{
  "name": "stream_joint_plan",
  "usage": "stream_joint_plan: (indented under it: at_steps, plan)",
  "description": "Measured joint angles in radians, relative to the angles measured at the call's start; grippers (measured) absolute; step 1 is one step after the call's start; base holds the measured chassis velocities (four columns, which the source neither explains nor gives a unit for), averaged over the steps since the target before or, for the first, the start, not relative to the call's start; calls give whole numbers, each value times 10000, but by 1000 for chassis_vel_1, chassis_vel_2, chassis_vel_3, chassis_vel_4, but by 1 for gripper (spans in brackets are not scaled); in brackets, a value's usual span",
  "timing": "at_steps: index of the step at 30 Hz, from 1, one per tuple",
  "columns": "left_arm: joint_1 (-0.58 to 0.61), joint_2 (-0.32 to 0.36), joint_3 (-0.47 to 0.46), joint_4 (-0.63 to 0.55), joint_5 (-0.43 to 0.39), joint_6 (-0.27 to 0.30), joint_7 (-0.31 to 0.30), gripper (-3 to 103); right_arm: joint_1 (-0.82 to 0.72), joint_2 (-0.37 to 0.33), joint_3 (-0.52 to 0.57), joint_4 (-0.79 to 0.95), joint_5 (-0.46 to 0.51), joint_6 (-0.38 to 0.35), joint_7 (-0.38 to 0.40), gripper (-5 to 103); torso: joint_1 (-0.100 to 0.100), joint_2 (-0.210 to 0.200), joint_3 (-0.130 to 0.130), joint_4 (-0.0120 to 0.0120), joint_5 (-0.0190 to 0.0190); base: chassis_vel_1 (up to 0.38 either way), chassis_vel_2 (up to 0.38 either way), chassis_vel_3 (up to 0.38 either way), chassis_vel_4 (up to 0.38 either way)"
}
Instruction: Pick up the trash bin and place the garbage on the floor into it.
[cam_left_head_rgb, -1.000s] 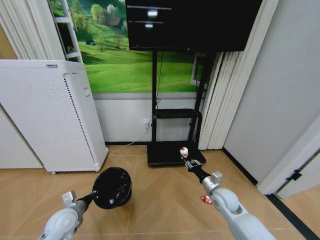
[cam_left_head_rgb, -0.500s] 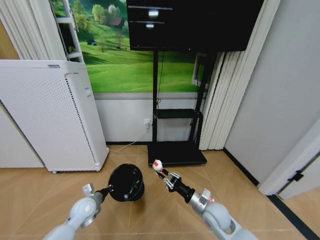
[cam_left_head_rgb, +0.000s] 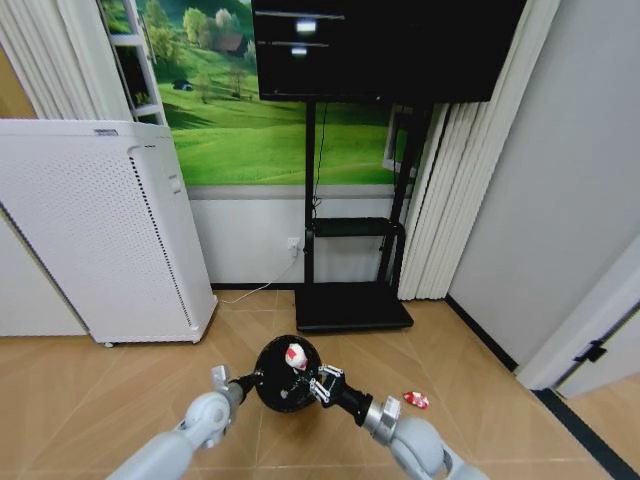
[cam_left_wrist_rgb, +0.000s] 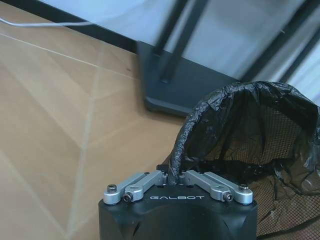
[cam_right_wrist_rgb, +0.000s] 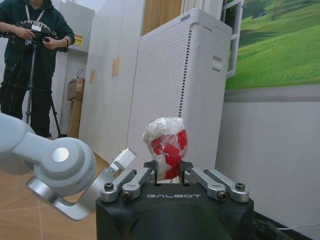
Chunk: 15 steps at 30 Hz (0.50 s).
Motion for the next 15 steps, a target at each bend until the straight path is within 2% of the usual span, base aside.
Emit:
stream_joint_plan:
  at_steps: [7,13,15]
  plan:
    - [-299,-125,751,56,342,-86,514,2,227,39,-274,-321,-490,229,-20,21,0,0,0,1,-1,0,0,0,0]
    - [-226,-63,771,-86,364,-85,610,2,279,89,-324,-515,-633,337,-5,21,-1,0,-1,0,0,0,0,0,0]
    - [-48,60,681,-253,411,-63,695,2,316,126,-319,-691,-719,391,12,18,-1,0,-1,0,-1,0,0,0,0]
